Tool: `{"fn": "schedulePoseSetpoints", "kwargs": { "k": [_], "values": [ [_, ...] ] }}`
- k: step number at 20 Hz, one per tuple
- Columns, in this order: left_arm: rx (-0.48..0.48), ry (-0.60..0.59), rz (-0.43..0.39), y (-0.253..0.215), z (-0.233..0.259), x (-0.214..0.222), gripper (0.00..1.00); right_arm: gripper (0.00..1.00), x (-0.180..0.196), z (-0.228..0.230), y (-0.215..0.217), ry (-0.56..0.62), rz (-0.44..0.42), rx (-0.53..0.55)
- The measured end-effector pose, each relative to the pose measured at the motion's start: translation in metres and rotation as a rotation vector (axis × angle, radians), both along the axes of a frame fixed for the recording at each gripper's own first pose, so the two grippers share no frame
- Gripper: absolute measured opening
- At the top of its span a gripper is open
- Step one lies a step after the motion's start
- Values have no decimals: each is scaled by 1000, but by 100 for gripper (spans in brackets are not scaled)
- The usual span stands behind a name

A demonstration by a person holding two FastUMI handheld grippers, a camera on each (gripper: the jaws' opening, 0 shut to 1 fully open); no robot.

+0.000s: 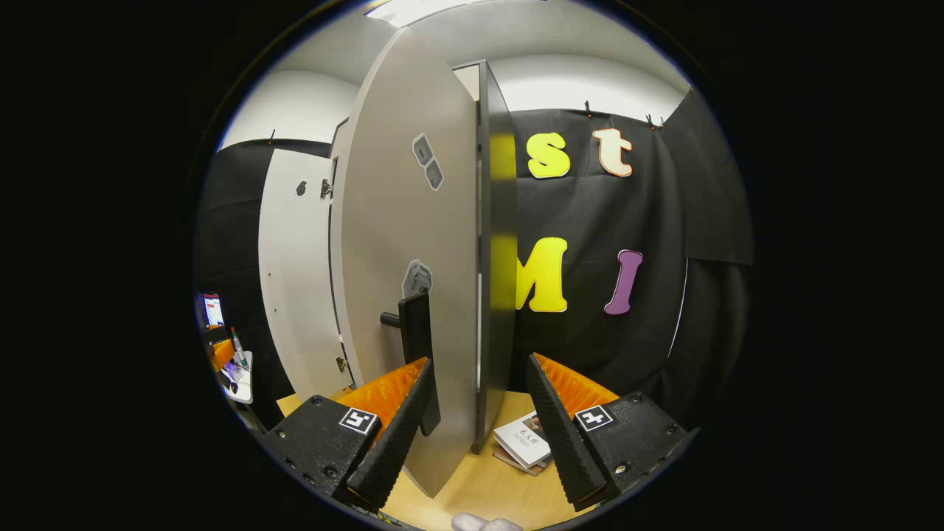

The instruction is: Grasp the bottle in the cabinet with the left hand and place it on the coaster, then close the right door with the right hand and the left door with the left hand.

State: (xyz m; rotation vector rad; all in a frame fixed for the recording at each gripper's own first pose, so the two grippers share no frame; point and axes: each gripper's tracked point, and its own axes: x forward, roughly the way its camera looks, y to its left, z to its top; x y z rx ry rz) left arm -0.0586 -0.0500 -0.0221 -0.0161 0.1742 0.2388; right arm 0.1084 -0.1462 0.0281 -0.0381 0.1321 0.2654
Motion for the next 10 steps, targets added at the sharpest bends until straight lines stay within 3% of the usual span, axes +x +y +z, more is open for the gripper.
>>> {"fn": "schedulePoseSetpoints", "kwargs": {
  "k": [10],
  "values": [
    [-20,19,-55,71,-26,27,97,80,18,-3,88,-34,-83,-59]
  ]
}}
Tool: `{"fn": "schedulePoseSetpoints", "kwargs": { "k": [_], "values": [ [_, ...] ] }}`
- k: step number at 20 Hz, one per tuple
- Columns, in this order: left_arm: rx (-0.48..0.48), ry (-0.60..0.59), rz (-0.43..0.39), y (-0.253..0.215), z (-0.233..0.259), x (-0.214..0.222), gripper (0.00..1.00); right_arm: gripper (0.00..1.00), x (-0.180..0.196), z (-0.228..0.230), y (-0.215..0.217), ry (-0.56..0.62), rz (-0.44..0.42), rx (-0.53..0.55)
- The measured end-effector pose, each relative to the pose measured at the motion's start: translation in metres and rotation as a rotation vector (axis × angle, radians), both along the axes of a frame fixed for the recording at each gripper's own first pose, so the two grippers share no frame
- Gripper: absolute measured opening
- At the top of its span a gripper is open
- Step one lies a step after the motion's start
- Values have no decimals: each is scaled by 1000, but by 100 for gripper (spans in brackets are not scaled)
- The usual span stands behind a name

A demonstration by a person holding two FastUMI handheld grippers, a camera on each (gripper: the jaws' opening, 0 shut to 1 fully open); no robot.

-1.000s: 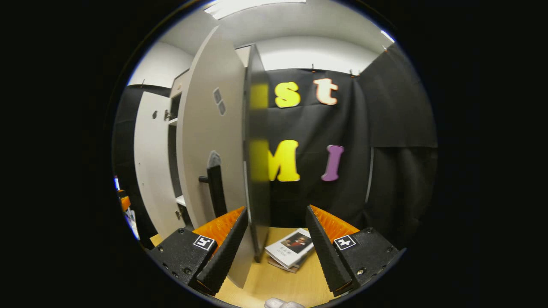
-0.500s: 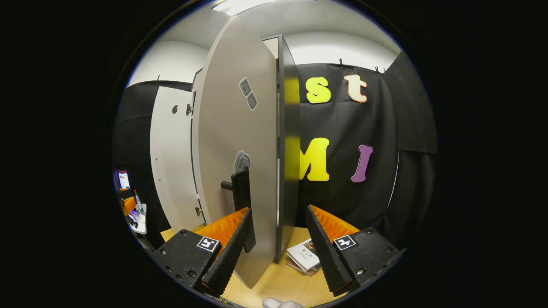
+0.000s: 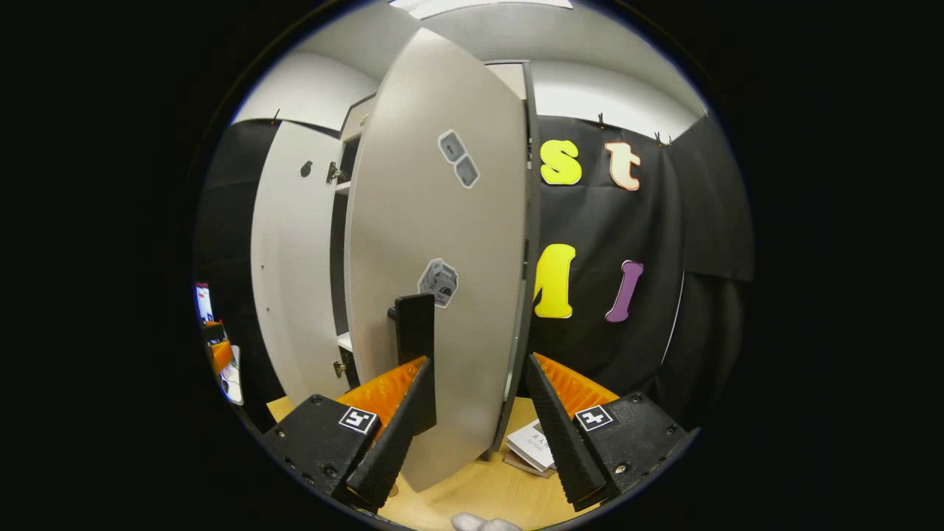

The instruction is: Grasp the bottle in the cabinet with the left hand and place it on the coaster, then close the right door with the right hand and the left door with the left hand.

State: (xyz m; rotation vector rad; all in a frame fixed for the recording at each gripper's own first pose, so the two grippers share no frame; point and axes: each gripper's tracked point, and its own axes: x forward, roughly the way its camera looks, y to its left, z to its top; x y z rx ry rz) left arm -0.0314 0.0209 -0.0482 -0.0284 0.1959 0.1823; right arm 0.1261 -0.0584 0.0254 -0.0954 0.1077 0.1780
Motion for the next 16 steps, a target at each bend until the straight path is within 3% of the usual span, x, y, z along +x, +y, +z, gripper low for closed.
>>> {"fn": "schedulePoseSetpoints", "kwargs": {
  "k": [7,16],
  "values": [
    [3,-16,-43,36,-8,19,96,82,4,-1,50,-4,-7,46],
    [11,-42,-51,95,-7,56,96,82,-45,-15,79,24,-24,58]
  ]
}}
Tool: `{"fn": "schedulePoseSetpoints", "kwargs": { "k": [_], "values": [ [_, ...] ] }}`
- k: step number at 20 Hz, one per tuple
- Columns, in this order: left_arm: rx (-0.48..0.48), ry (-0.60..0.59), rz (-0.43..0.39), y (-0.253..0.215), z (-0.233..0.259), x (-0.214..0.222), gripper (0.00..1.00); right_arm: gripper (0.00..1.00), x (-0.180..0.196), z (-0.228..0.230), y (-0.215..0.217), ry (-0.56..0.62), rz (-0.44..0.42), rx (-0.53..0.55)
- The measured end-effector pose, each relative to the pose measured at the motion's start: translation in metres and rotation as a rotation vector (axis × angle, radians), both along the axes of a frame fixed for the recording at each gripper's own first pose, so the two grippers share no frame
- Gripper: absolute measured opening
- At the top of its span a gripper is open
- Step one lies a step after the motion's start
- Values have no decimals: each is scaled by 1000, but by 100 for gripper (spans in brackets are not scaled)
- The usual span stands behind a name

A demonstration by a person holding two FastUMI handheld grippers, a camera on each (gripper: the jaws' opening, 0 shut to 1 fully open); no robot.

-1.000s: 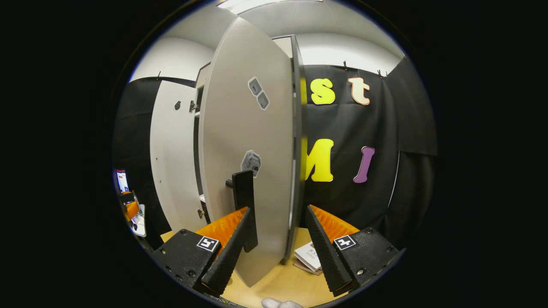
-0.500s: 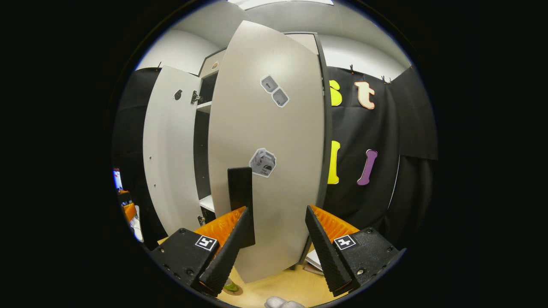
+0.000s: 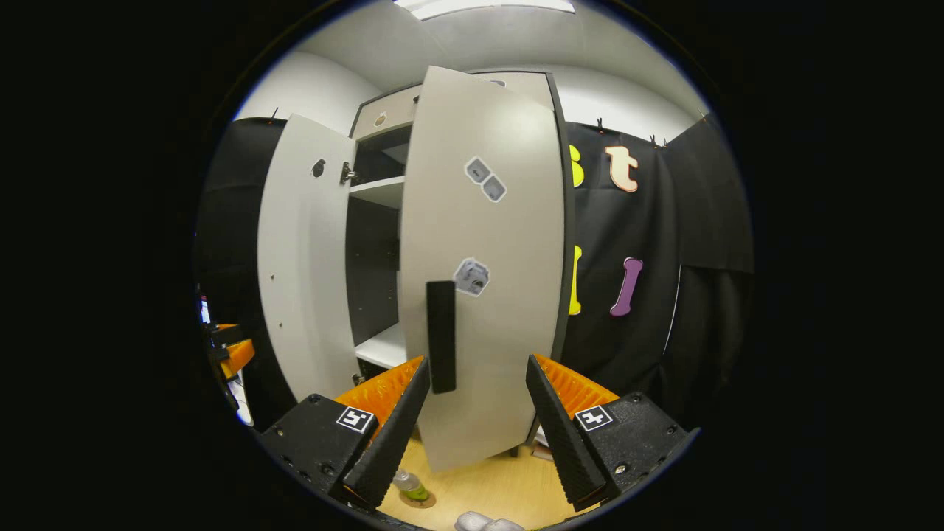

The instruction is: Grasp the bottle in the cabinet with the left hand and place it on the coaster, then close the right door with the right hand and the left door with the left hand.

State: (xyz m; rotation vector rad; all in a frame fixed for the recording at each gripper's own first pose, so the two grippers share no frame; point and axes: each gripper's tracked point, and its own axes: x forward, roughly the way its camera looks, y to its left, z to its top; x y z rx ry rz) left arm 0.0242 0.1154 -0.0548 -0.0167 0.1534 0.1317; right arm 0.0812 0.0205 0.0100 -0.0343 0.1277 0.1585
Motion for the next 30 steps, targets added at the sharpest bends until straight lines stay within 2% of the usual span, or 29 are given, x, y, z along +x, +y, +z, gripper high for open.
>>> {"fn": "schedulePoseSetpoints", "kwargs": {
  "k": [7,13,18,19,24,25,27,28,30],
  "values": [
    [55,-51,78,83,14,35,96,82,-47,-46,14,75,-25,-16],
    [30,-87,95,120,31,88,96,82,-64,-65,13,144,-63,-17],
    [30,-68,71,116,28,110,96,82,-64,-55,10,127,-66,-14],
    [42,-73,77,117,29,109,93,82,-64,-54,8,127,-67,-15],
    [85,-79,87,114,32,109,89,82,-59,-47,-3,108,-65,-3],
    [93,-76,99,114,32,109,92,82,-58,-46,-4,106,-61,-6],
    [110,-74,120,113,34,106,92,82,-56,-45,-9,102,-52,-14],
    [124,-71,131,110,35,105,88,82,-56,-46,-12,103,-46,-15],
    [168,-69,155,108,36,104,88,82,-54,-41,-14,94,-31,-8]
  ]
}}
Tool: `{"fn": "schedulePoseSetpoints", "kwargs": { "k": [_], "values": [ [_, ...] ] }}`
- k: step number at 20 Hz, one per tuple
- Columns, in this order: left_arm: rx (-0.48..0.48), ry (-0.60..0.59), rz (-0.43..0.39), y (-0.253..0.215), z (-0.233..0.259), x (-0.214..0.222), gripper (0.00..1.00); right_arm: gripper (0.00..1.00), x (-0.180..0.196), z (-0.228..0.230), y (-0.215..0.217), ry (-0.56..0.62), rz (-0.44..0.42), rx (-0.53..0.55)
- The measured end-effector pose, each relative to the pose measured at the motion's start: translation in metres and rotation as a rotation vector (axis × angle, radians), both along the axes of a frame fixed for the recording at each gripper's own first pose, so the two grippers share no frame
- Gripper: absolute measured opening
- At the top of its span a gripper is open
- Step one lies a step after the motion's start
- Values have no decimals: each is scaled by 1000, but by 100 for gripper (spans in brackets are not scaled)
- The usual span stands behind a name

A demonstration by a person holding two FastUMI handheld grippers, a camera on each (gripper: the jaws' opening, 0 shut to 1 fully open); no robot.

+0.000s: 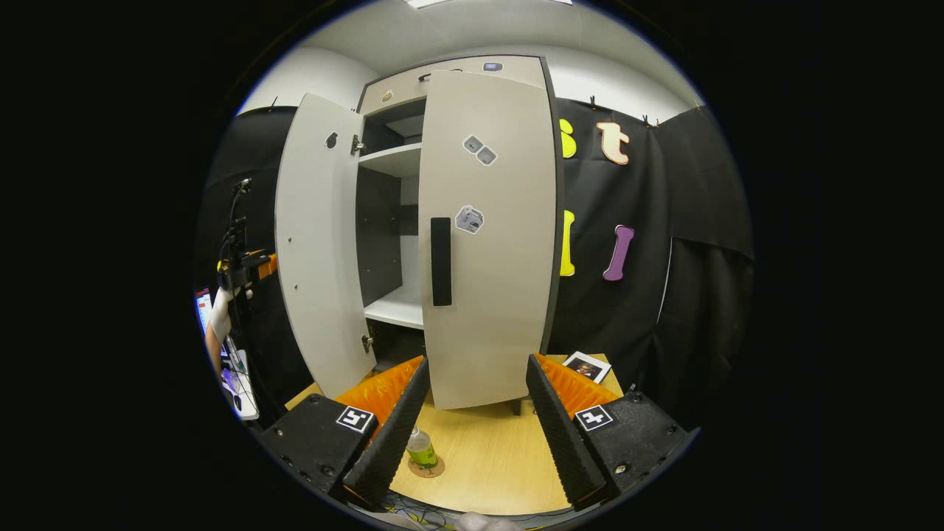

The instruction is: Grasp the bottle in the cabinet with the left hand and place it on the coaster, then close the right door with the right hand and the left door with the left hand.

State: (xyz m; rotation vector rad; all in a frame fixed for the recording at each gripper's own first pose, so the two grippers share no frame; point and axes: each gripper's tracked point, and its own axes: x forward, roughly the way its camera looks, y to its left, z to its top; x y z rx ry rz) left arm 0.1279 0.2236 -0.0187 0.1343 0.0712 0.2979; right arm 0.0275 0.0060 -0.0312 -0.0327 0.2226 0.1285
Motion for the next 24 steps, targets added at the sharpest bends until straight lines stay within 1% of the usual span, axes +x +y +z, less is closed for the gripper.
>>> {"fn": "schedulePoseSetpoints", "kwargs": {
  "k": [1,2,6,8,9,10,11,15,20,21,22,23,24],
  "values": [
    [17,1,11,-1,2,-1,86,82,2,2,-3,-5,3,-2],
    [24,4,16,-2,2,-1,86,82,2,3,-6,-10,5,-1],
    [-22,12,10,-17,0,-2,85,82,7,2,-15,-10,18,12],
    [-25,13,9,-25,1,-3,86,82,9,1,-20,-6,19,11],
    [-25,13,5,-32,2,-3,82,82,11,0,-22,-2,19,12],
    [-28,10,-8,-38,2,-2,82,82,12,-1,-24,1,18,13],
    [-36,8,-28,-47,3,-1,86,82,14,-2,-26,4,18,14],
    [-77,-1,-105,-82,2,5,86,82,15,-4,-25,11,23,17],
    [-65,-14,-173,-118,6,19,86,82,15,-2,-27,11,11,18],
    [-67,-13,-186,-124,6,23,88,82,15,-2,-27,13,8,23],
    [-79,-9,-205,-131,5,26,88,82,15,-2,-26,13,6,25],
    [-92,-5,-221,-137,3,28,95,82,15,-1,-26,11,2,25],
    [-99,-5,-227,-142,3,29,95,82,14,0,-27,8,-2,20]
  ]
}}
